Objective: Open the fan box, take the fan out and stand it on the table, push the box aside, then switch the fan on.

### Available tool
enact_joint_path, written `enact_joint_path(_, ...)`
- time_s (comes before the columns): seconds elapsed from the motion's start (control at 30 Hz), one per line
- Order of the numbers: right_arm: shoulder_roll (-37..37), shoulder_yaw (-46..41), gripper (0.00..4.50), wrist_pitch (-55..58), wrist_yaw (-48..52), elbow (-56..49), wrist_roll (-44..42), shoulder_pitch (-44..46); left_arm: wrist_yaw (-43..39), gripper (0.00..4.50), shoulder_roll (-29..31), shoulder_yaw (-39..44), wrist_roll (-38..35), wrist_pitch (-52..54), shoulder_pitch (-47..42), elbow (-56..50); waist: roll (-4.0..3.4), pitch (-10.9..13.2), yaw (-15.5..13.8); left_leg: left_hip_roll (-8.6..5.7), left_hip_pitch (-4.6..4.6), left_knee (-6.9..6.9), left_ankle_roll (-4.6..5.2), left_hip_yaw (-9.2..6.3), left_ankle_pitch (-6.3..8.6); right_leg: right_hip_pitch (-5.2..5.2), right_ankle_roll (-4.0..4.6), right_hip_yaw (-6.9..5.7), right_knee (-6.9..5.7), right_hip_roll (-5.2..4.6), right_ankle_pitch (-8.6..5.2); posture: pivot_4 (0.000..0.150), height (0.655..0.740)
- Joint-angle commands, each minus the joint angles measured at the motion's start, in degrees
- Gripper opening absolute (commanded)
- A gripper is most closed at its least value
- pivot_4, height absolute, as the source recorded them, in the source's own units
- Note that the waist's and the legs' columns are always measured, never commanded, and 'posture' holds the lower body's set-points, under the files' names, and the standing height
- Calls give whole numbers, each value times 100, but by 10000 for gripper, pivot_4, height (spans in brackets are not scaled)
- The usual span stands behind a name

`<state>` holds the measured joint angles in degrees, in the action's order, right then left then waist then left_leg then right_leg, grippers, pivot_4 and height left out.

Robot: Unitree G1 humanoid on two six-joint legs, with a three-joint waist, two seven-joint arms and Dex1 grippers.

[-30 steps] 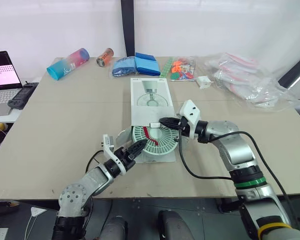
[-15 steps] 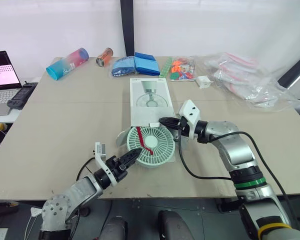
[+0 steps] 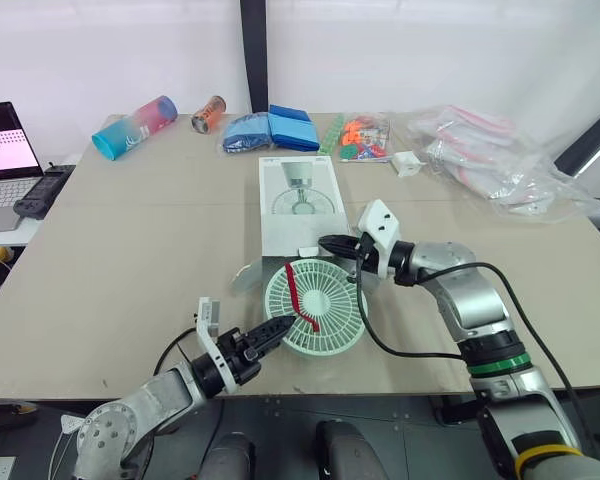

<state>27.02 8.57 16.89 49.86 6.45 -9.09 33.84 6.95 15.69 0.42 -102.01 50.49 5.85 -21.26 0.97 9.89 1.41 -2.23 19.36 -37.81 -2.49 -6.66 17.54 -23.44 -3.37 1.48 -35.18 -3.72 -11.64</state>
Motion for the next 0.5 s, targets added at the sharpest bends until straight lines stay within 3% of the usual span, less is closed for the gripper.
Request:
enact_joint_path(0.03,-40,95,0,44,-36,230,119,-34,-3,16316,73,-47,-256,-84,113,-281,0,0,0,0,0,0,0,0,0,0,0,0,0,0,0,1500,7400)
enact_joint_path(0.07,-43,98,0,36,-35,237,121,-32,-6,16316,93,-58,-266,-103,132,-295,0,0,0,0,-1,0,0,0,0,0,1,0,0,1,0,1500,7400)
enact_joint_path(0.13,-46,101,0,25,-30,242,118,-33,15,24465,114,-59,-255,-172,171,-337,0,0,0,1,-2,0,0,1,0,0,2,0,0,1,0,1500,7400)
enact_joint_path(0.2,-55,103,0,17,-29,256,115,-23,-18,29315,150,-34,-244,-219,197,-393,0,0,0,1,-1,0,0,2,0,0,2,0,0,1,0,1500,7400)
enact_joint_path(0.23,-55,102,0,10,-23,268,114,-16,-52,29315,177,-13,-218,-234,195,-438,1,1,1,1,-1,0,0,2,0,0,2,1,0,1,0,1500,7400)
enact_joint_path(0.27,-52,96,0,1,-18,280,113,-11,-82,35119,227,-1,-204,-232,193,-487,1,0,1,1,-1,1,0,2,0,0,2,0,0,1,0,1500,7400)
enact_joint_path(0.33,-47,83,0,-8,-7,296,106,1,-156,38695,352,14,-227,-205,202,-564,1,1,1,1,-1,1,0,2,0,0,2,0,0,1,0,1500,7400)
enact_joint_path(0.37,-44,74,0,-13,-2,303,101,9,-191,44388,425,41,-194,-193,210,-582,1,1,1,1,-1,1,0,2,0,0,2,1,0,1,0,1500,7400)
enact_joint_path(0.5,-35,9,0,-57,31,328,44,40,-394,44764,901,158,7,-108,149,-810,2,3,1,3,-2,2,0,2,0,-1,3,1,0,3,-1,1500,7400)
